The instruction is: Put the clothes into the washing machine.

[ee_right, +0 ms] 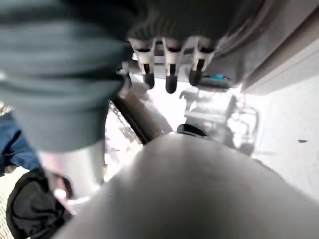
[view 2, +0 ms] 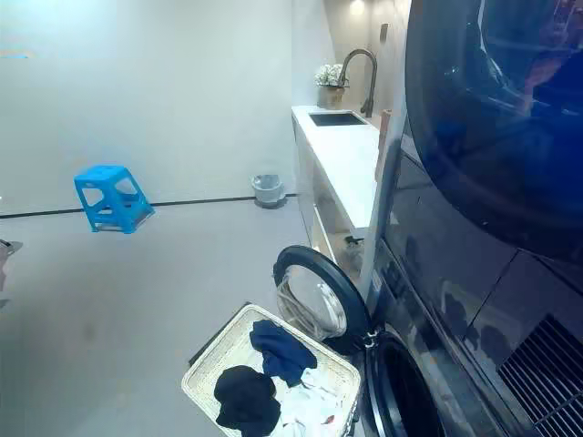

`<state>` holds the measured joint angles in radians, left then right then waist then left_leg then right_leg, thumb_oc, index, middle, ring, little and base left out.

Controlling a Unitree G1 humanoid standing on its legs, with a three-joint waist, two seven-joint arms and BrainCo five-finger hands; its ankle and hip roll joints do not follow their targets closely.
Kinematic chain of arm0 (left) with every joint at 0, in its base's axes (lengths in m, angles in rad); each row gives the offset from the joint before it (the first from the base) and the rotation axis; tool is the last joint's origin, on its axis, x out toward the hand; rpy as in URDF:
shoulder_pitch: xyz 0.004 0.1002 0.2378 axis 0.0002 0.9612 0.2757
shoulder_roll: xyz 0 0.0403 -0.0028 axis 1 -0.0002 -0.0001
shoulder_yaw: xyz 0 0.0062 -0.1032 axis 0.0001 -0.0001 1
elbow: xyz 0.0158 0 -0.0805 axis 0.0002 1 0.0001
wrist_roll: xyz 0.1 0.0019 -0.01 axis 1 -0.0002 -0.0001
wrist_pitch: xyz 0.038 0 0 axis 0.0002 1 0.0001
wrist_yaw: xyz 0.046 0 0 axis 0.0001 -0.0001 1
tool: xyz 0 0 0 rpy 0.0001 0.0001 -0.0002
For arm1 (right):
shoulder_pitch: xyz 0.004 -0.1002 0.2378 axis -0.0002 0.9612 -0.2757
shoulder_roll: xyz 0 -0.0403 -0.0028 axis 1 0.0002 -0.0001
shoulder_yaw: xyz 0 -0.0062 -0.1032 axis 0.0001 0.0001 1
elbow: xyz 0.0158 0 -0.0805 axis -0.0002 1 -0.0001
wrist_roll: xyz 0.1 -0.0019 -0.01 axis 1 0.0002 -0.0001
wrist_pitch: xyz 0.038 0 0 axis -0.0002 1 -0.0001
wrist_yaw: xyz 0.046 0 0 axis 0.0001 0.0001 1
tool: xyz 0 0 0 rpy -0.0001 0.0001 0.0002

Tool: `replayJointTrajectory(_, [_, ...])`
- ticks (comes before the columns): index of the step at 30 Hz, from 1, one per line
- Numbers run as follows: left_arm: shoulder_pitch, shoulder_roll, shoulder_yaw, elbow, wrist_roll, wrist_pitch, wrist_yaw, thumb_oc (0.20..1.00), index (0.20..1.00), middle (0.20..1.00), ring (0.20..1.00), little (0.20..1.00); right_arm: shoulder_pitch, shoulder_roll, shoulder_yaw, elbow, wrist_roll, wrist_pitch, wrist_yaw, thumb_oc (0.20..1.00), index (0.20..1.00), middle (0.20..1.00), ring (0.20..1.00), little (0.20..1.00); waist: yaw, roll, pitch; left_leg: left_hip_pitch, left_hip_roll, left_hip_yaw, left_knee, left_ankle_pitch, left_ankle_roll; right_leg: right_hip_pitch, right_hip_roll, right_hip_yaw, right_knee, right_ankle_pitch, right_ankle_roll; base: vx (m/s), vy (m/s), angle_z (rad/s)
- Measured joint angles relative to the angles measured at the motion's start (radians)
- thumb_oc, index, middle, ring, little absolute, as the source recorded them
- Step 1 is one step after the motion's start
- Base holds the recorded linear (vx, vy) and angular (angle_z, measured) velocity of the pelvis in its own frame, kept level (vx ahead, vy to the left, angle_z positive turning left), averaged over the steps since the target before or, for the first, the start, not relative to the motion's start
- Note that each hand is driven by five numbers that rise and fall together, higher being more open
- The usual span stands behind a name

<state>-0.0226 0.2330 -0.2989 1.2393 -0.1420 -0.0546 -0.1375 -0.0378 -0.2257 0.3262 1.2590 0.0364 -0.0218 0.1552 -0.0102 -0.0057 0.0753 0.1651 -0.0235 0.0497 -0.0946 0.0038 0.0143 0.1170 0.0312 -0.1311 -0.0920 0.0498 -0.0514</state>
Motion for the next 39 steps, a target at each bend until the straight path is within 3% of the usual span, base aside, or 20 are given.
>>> replayJointTrajectory(9, [0.0, 0.002, 0.001, 0.0, -0.009, -0.01, 0.006, 1.0, 1.0, 1.0, 1.0, 1.0, 0.0, 0.001, 0.0, 0.0, -0.003, -0.001, 0.0, 1.0, 1.0, 1.0, 1.0, 1.0, 0.0, -0.002, 0.003, -0.001, 0.0, 0.0, 0.0, 0.0, 0.0, -0.002, 0.0, 0.0, 0.0, 0.0, 0.0, 0.06, -0.016, 0.04])
replayJointTrajectory(13, [0.001, 0.0, 0.001, 0.0, -0.009, -0.025, 0.055, 1.0, 1.0, 1.0, 1.0, 1.0, -0.001, 0.0, 0.0, -0.001, -0.003, -0.002, 0.0, 1.0, 1.0, 1.0, 1.0, 1.0, 0.0, -0.003, 0.008, -0.003, 0.0, 0.001, 0.0, -0.002, -0.003, -0.005, 0.0, 0.001, 0.0, 0.0, 0.0, 0.0, 0.0, 0.0])
replayJointTrajectory(15, [-0.001, -0.001, 0.003, 0.0, -0.004, -0.061, 0.148, 1.0, 1.0, 1.0, 1.0, 1.0, -0.009, 0.001, 0.0, -0.001, -0.003, -0.002, 0.0, 1.0, 1.0, 1.0, 1.0, 1.0, 0.0, -0.005, 0.025, -0.005, 0.0, 0.001, 0.0, -0.004, 0.0, -0.007, 0.0, 0.001, 0.0, 0.0, 0.0, 0.0, 0.0, 0.0])
replayJointTrajectory(16, [-0.001, -0.001, 0.003, 0.0, -0.004, -0.061, 0.148, 1.0, 1.0, 1.0, 1.0, 1.0, -0.009, 0.001, 0.0, -0.001, -0.003, -0.002, 0.0, 1.0, 1.0, 1.0, 1.0, 1.0, 0.0, -0.005, 0.025, -0.005, 0.0, 0.001, 0.0, -0.004, 0.0, -0.007, 0.0, 0.001, 0.0, 0.0, 0.0, 0.0, 0.0, 0.0])
replayJointTrajectory(19, [-0.014, 0.007, 0.007, -0.009, 0.037, -0.112, 0.312, 1.0, 1.0, 1.0, 1.0, 1.0, -0.02, -0.001, 0.002, -0.001, -0.002, -0.003, -0.001, 1.0, 1.0, 1.0, 1.0, 1.0, 0.001, -0.006, 0.038, -0.022, 0.0, 0.001, 0.001, -0.001, -0.003, -0.024, 0.0, 0.001, 0.0, 0.001, 0.001, 0.0, 0.0, 0.0])
replayJointTrajectory(20, [-0.014, 0.007, 0.007, -0.009, 0.037, -0.112, 0.312, 1.0, 1.0, 1.0, 1.0, 1.0, -0.02, -0.001, 0.002, -0.001, -0.002, -0.003, -0.001, 1.0, 1.0, 1.0, 1.0, 1.0, 0.001, -0.006, 0.038, -0.022, 0.0, 0.001, 0.001, -0.001, -0.003, -0.024, 0.0, 0.001, 0.0, 0.001, 0.001, 0.0, 0.0, 0.0])
replayJointTrajectory(24, [-0.036, 0.013, -0.001, -0.044, 0.125, -0.149, 0.485, 1.0, 1.0, 1.0, 1.0, 1.0, -0.038, -0.012, 0.018, -0.008, -0.002, -0.008, -0.001, 1.0, 1.0, 1.0, 1.0, 1.0, -0.001, 0.007, 0.069, -0.039, -0.003, 0.007, 0.006, 0.003, -0.001, -0.053, -0.001, 0.009, 0.002, 0.002, 0.002, -0.07, 0.061, -0.05])
replayJointTrajectory(28, [-0.177, 0.028, -0.089, -0.058, 0.194, -0.157, 0.636, 1.0, 1.0, 1.0, 1.0, 1.0, -0.117, -0.049, 0.065, -0.027, 0.007, -0.017, -0.002, 1.0, 1.0, 1.0, 1.0, 1.0, -0.004, 0.025, 0.155, -0.118, -0.013, 0.031, 0.018, 0.024, 0.01, -0.132, -0.01, 0.027, 0.002, 0.044, 0.003, -0.14, 0.081, -0.15])
replayJointTrajectory(32, [-0.277, 0.035, -0.094, -0.108, 0.21, -0.155, 0.746, 1.0, 1.0, 1.0, 1.0, 1.0, -0.187, -0.066, 0.075, -0.029, 0.022, -0.018, -0.014, 1.0, 1.0, 1.0, 1.0, 1.0, -0.009, 0.046, 0.229, -0.148, -0.02, 0.045, 0.008, 0.04, 0.019, -0.171, -0.016, 0.043, 0.001, 0.062, 0.011, -0.09, 0.067, -0.13])
replayJointTrajectory(39, [-0.419, 0.057, -0.112, -0.128, 0.253, -0.14, 0.831, 1.0, 1.0, 1.0, 1.0, 1.0, -0.337, -0.068, 0.114, -0.042, 0.062, -0.025, -0.044, 1.0, 1.0, 1.0, 1.0, 1.0, -0.038, 0.04, 0.345, -0.231, -0.029, 0.078, 0.016, 0.052, 0.027, -0.263, -0.019, 0.081, 0.001, 0.097, 0.012, -0.08, 0.064, -0.17])
